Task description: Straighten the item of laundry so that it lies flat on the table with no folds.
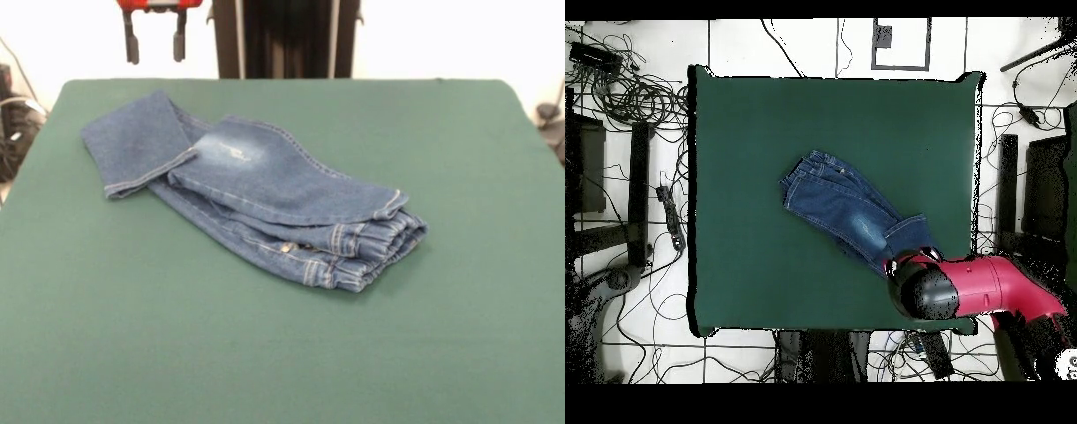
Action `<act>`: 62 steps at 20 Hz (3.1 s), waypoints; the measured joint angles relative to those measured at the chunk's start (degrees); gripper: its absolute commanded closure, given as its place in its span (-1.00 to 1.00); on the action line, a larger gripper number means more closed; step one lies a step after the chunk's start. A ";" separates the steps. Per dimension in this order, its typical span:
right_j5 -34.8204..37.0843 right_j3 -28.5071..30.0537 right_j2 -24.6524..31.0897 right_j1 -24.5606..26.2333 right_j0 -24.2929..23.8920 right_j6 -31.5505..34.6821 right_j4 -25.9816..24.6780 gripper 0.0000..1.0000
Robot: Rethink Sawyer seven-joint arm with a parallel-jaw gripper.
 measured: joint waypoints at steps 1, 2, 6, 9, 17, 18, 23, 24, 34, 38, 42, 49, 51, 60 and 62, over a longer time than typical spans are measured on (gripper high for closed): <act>-0.70 -0.01 0.00 0.32 0.01 0.00 -0.19 -1.00; -1.11 -0.01 0.00 0.58 0.02 0.00 -0.32 -1.00; -4.01 -0.02 -0.26 2.86 0.38 0.00 -1.75 -1.00; -5.72 -0.08 -0.49 4.94 1.10 0.00 -3.07 -1.00; -8.85 -0.46 -1.07 10.31 3.70 0.00 -6.38 -1.00; -9.24 -0.57 -1.26 10.96 4.01 0.00 -6.76 -1.00; -11.27 -1.48 -2.37 13.68 5.11 0.00 -8.12 -1.00; -11.50 -1.60 -2.47 13.97 5.16 0.00 -8.20 -1.00; -11.90 -2.12 -2.55 13.79 4.23 0.00 -5.96 -1.00; -11.90 -2.37 -2.55 12.68 4.05 0.00 -3.59 -1.00; -11.90 -2.83 -2.53 11.69 4.09 0.00 -2.25 -1.00; -11.90 -4.48 -2.54 10.86 4.54 0.00 -1.99 -1.00; -11.90 -4.99 -2.53 10.76 4.71 0.00 -2.00 -1.00; -11.88 -7.51 -3.22 10.49 6.15 0.00 -2.21 -1.00; -11.89 -7.89 -3.69 10.50 6.67 0.00 -2.51 -1.00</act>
